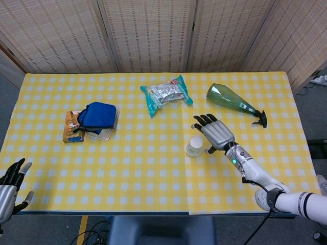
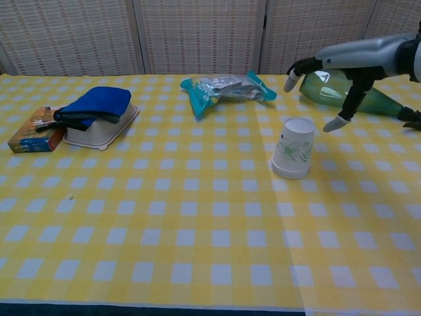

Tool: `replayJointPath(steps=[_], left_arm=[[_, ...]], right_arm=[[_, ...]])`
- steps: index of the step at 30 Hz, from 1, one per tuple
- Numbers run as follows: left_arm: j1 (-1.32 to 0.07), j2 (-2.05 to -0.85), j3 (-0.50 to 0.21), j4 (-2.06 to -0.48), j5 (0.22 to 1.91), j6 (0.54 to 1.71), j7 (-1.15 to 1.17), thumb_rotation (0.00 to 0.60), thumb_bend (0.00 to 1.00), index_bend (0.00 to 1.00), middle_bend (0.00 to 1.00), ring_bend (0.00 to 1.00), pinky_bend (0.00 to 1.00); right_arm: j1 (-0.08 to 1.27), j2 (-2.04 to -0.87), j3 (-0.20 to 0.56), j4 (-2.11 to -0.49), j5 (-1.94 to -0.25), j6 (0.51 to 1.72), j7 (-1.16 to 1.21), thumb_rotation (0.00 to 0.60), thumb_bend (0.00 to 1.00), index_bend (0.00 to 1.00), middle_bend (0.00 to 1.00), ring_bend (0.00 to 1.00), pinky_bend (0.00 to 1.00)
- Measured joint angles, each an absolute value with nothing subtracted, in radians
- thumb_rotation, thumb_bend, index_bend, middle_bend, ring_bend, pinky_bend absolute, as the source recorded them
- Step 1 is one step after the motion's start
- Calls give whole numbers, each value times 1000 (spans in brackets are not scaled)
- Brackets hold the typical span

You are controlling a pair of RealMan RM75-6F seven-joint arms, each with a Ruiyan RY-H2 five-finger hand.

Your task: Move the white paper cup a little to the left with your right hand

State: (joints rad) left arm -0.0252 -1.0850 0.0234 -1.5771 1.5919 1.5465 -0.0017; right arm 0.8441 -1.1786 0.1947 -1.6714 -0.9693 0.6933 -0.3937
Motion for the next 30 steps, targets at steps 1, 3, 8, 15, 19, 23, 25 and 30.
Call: replayJointPath(steps=[1, 3, 8, 15, 19, 23, 25, 30], left_arm=[[-25, -1085, 24, -1577, 1593, 1547, -2, 600, 381, 0, 0, 44, 291], [-25, -1085, 25, -1578, 1595, 1547, -1, 600, 382, 0, 0, 44, 291], [-24, -1084, 24, -1577, 1593, 1548, -3, 600, 381, 0, 0, 44, 291], [-21, -1082, 24, -1575, 1597, 1554, -10, 600, 381, 0, 0, 44, 291], [-20, -1082, 24, -1576, 1597, 1556, -10, 600, 381, 0, 0, 45, 291], [-21, -1083, 23, -1574, 1595, 1554, -8, 600, 381, 0, 0, 44, 291], [-21, -1084, 23, -1574, 1594, 1552, -7, 600, 381, 0, 0, 44, 291], [-24, -1086, 22, -1571, 1589, 1543, -5, 600, 382, 0, 0, 45, 291]], right_arm=[[852, -1184, 192, -1666, -959, 691, -400, 600, 165, 178, 0, 0, 0], [870, -1197, 185, -1656, -938, 688, -410, 600, 164, 178, 0, 0, 0], [905, -1223, 164, -1639, -898, 687, -429, 600, 165, 178, 0, 0, 0], [927, -1235, 135, -1635, -871, 698, -440, 600, 165, 223, 0, 0, 0], [936, -1245, 125, -1627, -864, 704, -441, 600, 164, 266, 0, 0, 0], [947, -1257, 117, -1608, -853, 701, -438, 600, 165, 287, 3, 0, 0], [953, -1263, 115, -1598, -846, 699, -436, 600, 165, 295, 3, 0, 0], [970, -1275, 112, -1579, -836, 694, -427, 600, 165, 304, 6, 0, 0]])
